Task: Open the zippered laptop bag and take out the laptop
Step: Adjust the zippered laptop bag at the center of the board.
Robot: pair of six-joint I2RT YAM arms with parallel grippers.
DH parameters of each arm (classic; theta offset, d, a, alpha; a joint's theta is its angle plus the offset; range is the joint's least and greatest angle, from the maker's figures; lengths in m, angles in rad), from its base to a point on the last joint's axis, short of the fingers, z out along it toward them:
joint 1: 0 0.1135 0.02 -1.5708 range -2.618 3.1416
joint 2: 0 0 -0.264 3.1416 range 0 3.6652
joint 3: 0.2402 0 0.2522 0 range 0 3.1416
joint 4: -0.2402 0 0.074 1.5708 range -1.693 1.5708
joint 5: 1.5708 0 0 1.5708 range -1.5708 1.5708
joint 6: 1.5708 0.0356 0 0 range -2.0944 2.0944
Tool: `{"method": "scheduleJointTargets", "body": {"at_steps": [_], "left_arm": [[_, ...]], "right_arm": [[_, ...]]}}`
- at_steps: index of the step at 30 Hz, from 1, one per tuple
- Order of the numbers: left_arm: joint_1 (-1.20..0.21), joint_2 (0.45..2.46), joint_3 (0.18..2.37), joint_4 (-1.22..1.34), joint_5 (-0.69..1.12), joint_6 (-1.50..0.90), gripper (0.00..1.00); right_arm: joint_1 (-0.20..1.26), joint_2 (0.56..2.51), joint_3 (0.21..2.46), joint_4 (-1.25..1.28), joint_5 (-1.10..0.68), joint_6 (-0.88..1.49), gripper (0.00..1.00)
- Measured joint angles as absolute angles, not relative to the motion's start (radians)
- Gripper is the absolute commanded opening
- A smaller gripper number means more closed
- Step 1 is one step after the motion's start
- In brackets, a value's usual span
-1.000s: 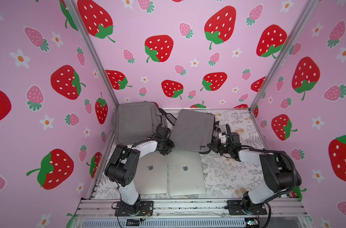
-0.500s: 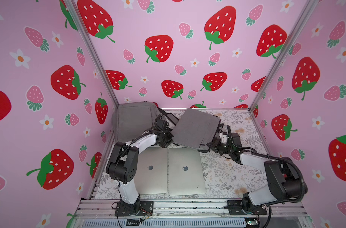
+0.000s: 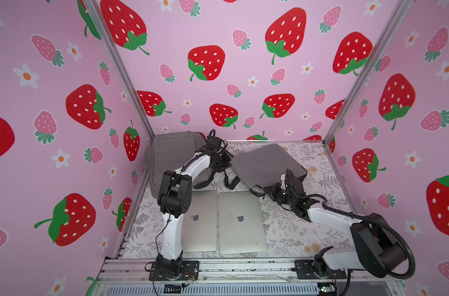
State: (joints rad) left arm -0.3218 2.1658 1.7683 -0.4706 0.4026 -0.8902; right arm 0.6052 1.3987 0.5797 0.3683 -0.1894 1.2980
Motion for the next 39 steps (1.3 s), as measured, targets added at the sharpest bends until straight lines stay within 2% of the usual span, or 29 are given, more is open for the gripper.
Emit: {"method": "scheduleJointTargets", "body": {"at_steps": [5, 11, 18, 23, 31, 39], "left_arm": [[-0.308, 2.275, 1.850, -0.472, 0.424, -0.870, 0.04], [-0.309, 2.342, 1.925, -0.476, 0.463, -0.856, 0.28], [-0.313, 2.327, 1.945, -0.527, 0.472, -0.822, 0.43], [-0.321, 2.205, 1.878, -0.596, 0.471, -0.807, 0.50], [-0.343, 1.966, 1.634, -0.547, 0.492, -0.878, 0.54], [-0.440, 1.939, 1.359, -0.374, 0.517, -1.074, 0.54]], "right_arm": [[0.676, 1.492, 0.610, 0.410, -0.053, 1.406, 0.00], [0.730, 1.510, 0.626, 0.394, 0.109, 1.532, 0.00], [0.755, 1.517, 0.676, 0.343, 0.198, 1.621, 0.01], [0.759, 1.567, 0.714, 0.363, 0.203, 1.629, 0.00], [0.759, 1.617, 0.743, 0.411, 0.197, 1.623, 0.00], [0.761, 1.636, 0.757, 0.456, 0.172, 1.607, 0.00]]}}
